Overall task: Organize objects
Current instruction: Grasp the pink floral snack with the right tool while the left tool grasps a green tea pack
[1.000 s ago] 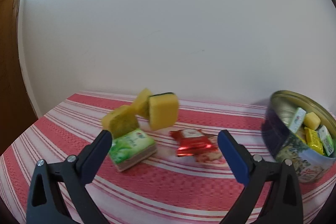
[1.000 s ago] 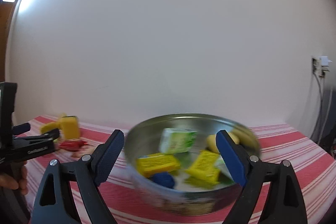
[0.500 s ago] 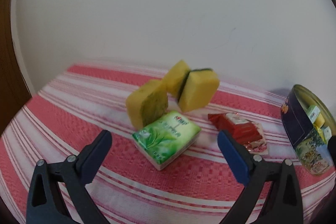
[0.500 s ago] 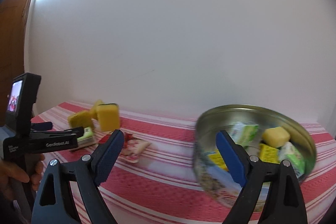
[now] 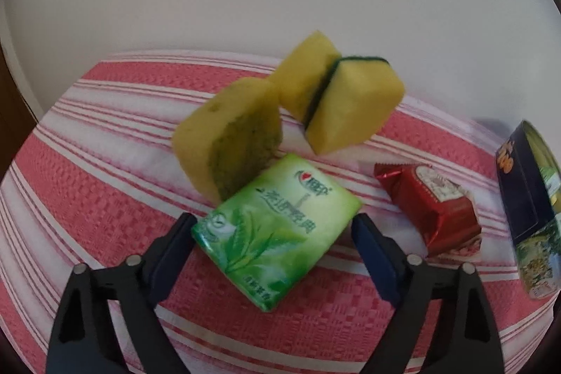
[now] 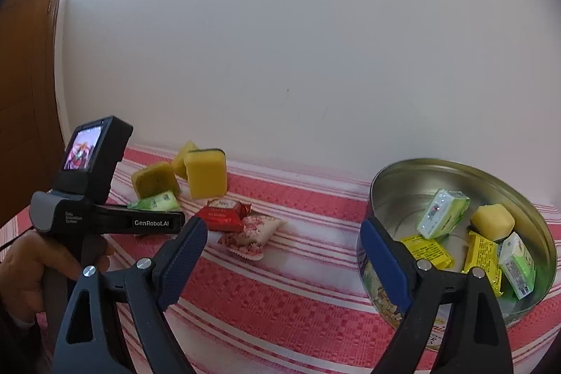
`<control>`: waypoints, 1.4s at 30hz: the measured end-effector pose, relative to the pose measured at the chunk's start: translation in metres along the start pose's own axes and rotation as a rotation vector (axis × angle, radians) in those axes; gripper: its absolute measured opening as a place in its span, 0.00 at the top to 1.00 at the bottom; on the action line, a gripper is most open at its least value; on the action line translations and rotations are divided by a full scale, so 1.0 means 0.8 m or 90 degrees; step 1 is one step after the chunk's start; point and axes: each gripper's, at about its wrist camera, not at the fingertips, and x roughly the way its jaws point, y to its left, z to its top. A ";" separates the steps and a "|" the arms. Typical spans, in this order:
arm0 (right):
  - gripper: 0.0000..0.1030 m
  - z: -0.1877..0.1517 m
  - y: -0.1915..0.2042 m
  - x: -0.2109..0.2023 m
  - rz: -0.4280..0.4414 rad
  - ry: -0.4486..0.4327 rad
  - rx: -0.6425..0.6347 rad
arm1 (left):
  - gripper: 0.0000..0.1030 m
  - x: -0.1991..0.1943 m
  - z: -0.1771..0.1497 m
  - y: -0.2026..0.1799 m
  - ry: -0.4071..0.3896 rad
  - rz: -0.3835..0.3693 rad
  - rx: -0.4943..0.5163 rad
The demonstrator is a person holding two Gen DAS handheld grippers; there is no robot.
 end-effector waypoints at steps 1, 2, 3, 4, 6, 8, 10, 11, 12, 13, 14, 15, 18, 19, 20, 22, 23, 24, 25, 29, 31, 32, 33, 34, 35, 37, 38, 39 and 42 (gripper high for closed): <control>0.12 0.000 0.001 0.003 0.001 0.007 -0.002 | 0.25 -0.002 -0.001 -0.002 -0.001 -0.002 0.008; 0.12 0.000 0.003 0.006 0.004 0.017 -0.005 | 0.33 -0.004 -0.003 -0.005 -0.005 -0.014 0.018; 0.12 0.001 0.005 0.010 0.004 0.025 -0.008 | 0.37 -0.007 -0.004 -0.006 -0.007 -0.020 0.025; 0.12 0.001 0.007 0.014 0.002 0.036 -0.011 | 0.38 -0.009 -0.002 -0.006 -0.007 -0.022 0.027; 0.12 0.002 0.009 0.025 0.006 0.060 -0.009 | 0.40 -0.010 -0.002 -0.004 -0.009 -0.031 0.026; 0.12 0.002 0.010 0.035 0.008 0.079 -0.003 | 0.42 -0.013 -0.004 -0.001 -0.011 -0.043 0.019; 0.12 0.003 0.011 0.047 0.009 0.103 0.006 | 0.43 -0.017 -0.006 0.002 -0.014 -0.053 0.010; 0.12 0.004 0.013 0.056 0.011 0.121 0.011 | 0.43 -0.019 -0.006 0.005 -0.015 -0.059 0.003; 0.12 0.003 0.014 0.063 0.012 0.134 0.014 | 0.43 -0.024 -0.010 0.003 -0.016 -0.063 -0.003; 0.12 0.003 0.015 0.069 0.012 0.145 0.017 | 0.43 -0.027 -0.011 0.002 -0.016 -0.066 -0.008; 0.12 0.003 0.016 0.075 0.010 0.156 0.018 | 0.43 -0.029 -0.012 0.001 -0.015 -0.071 -0.012; 0.12 0.003 0.019 0.085 0.008 0.173 0.018 | 0.43 -0.034 -0.013 0.002 -0.018 -0.077 -0.016; 0.12 0.005 0.024 0.109 -0.002 0.205 0.014 | 0.43 -0.047 -0.013 0.003 -0.035 -0.077 -0.018; 0.12 0.006 0.025 0.116 -0.008 0.214 0.014 | 0.43 -0.054 -0.013 0.003 -0.046 -0.076 -0.018; 0.12 0.006 0.027 0.123 -0.011 0.221 0.014 | 0.43 -0.057 -0.011 0.006 -0.053 -0.076 -0.019; 0.12 0.009 0.028 0.138 -0.015 0.234 0.019 | 0.43 -0.054 -0.002 0.019 -0.065 -0.075 -0.023; 0.12 0.011 0.029 0.144 -0.019 0.239 0.021 | 0.43 -0.056 0.000 0.021 -0.070 -0.074 -0.024; 0.12 0.012 0.031 0.152 -0.020 0.243 0.022 | 0.43 -0.058 0.002 0.022 -0.075 -0.072 -0.024; 0.12 0.013 0.032 0.157 -0.018 0.248 0.024 | 0.43 -0.059 0.003 0.023 -0.077 -0.072 -0.024; 0.41 0.010 0.033 0.172 -0.005 0.278 0.033 | 0.43 -0.061 0.004 0.028 -0.083 -0.065 -0.032; 0.56 0.008 0.026 0.169 0.006 0.278 0.050 | 0.43 -0.062 0.005 0.030 -0.087 -0.058 -0.035; 0.57 0.006 0.023 0.167 0.008 0.278 0.055 | 0.43 -0.062 0.004 0.028 -0.088 -0.053 -0.037; 0.57 0.004 0.019 0.163 0.017 0.275 0.065 | 0.43 -0.062 0.003 0.031 -0.089 -0.052 -0.036; 0.58 0.002 0.015 0.159 0.023 0.272 0.076 | 0.43 -0.061 0.003 0.032 -0.089 -0.052 -0.036; 0.58 0.001 0.011 0.155 0.031 0.267 0.086 | 0.43 -0.061 0.002 0.033 -0.089 -0.055 -0.035; 0.58 -0.002 0.002 0.138 0.062 0.239 0.111 | 0.43 -0.061 0.000 0.029 -0.090 -0.057 -0.039; 0.58 -0.003 0.000 0.130 0.066 0.228 0.112 | 0.43 -0.062 0.000 0.029 -0.092 -0.057 -0.038; 0.58 -0.004 0.000 0.115 0.070 0.208 0.109 | 0.43 -0.062 -0.001 0.027 -0.094 -0.057 -0.037; 0.58 -0.007 -0.002 0.082 0.073 0.162 0.096 | 0.43 -0.067 -0.004 0.023 -0.106 -0.063 -0.034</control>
